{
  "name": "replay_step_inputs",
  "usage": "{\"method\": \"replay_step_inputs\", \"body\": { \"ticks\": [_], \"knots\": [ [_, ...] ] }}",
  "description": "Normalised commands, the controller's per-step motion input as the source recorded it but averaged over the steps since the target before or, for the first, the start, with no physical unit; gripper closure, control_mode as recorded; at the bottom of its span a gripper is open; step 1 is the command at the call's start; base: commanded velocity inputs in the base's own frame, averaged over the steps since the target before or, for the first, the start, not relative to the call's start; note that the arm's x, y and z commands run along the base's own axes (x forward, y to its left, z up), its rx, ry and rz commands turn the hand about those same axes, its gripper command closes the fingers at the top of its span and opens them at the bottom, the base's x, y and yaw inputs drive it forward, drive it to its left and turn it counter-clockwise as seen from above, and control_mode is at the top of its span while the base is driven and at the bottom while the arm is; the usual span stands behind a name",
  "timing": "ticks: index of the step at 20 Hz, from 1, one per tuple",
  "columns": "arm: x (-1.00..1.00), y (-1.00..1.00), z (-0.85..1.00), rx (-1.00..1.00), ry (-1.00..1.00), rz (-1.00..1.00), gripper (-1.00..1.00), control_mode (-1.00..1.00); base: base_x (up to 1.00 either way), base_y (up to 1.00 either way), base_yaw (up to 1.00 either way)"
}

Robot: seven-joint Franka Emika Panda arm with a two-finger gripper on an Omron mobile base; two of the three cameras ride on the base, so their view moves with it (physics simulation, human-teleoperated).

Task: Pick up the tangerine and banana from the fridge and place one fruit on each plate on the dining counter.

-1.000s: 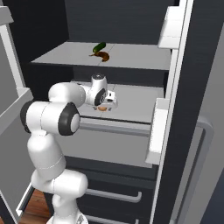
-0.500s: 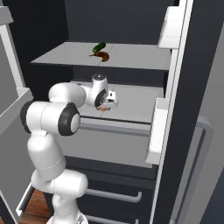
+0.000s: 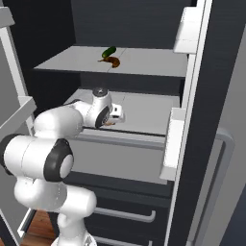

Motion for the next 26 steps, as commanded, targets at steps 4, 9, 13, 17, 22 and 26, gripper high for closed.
{"method": "replay_step_inputs", "body": {
  "ticks": [4, 9, 13, 17, 22, 26],
  "knots": [
    [-0.53, 0.00, 0.82, 0.00, 0.00, 0.00, 1.00, -1.00, 0.00, 0.00, 0.00],
    [-0.61, 0.00, 0.80, 0.00, 0.00, 0.00, 1.00, -1.00, 0.00, 0.00, 0.00],
    [-0.66, 0.00, 0.59, 0.00, 0.05, 0.00, 1.00, -1.00, 0.00, 0.00, 0.00],
    [-0.76, 0.00, 0.57, 0.04, 0.06, 0.00, 1.00, -1.00, 0.00, 0.00, 0.00],
    [-0.90, 0.00, 0.55, 0.06, 0.03, 0.00, 1.00, -1.00, 0.00, 0.00, 0.00],
    [-0.88, 0.00, 0.67, 0.03, 0.00, 0.00, 1.00, -1.00, 0.00, 0.00, 0.00]
  ]
}}
